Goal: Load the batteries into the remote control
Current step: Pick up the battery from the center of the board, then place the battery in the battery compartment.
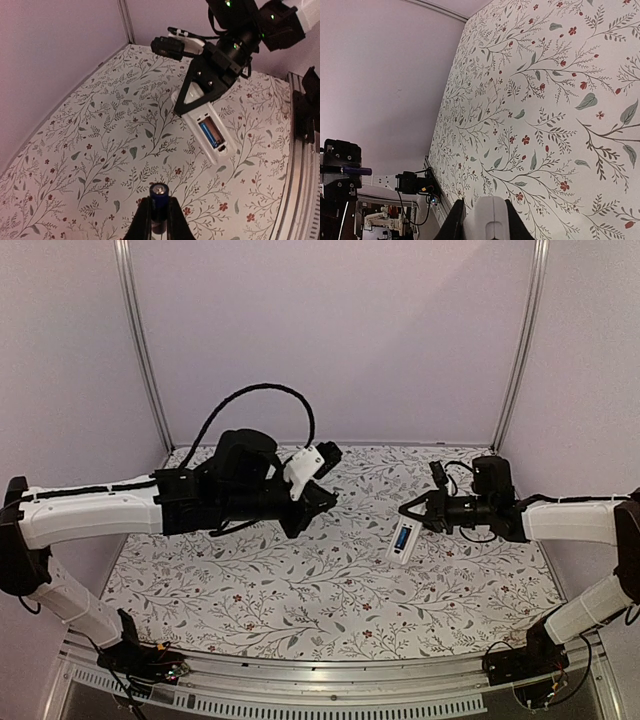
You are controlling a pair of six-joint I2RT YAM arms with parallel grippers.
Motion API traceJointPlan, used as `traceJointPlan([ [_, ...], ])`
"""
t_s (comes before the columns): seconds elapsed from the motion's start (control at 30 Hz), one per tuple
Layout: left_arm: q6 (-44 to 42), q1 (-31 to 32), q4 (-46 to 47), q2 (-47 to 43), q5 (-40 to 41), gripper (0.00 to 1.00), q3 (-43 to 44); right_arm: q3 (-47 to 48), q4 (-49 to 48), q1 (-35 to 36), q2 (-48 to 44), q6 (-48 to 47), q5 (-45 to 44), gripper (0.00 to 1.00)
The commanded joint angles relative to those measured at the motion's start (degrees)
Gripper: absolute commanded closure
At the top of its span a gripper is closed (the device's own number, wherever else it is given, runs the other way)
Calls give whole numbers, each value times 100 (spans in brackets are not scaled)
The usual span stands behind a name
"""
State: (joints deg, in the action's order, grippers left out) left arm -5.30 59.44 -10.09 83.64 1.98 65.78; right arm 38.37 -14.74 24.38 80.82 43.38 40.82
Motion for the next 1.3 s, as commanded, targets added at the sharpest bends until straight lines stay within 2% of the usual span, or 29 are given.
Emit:
traceJointPlan([
  [0.0, 1564, 200, 1695, -28, 313, 100, -588, 205, -502, 271, 34, 236, -26, 100],
  [0.17, 1667, 602, 2133, 312, 980, 100, -530, 277, -1340, 636, 377, 714, -154, 100],
  [0.4, 1941, 819, 2262, 1004, 1098, 100, -222, 426, -2150, 1046, 798, 1244, -392, 100],
  [0.97, 2155, 824, 2258, 1311, 1111, 100, -179, 522, -2560, 1271, 935, 1492, -517, 100],
  [1.27, 2200, 824, 1906, 1495, 1390, 99, 0, 507, -2810, 1274, 953, 1638, -483, 100],
])
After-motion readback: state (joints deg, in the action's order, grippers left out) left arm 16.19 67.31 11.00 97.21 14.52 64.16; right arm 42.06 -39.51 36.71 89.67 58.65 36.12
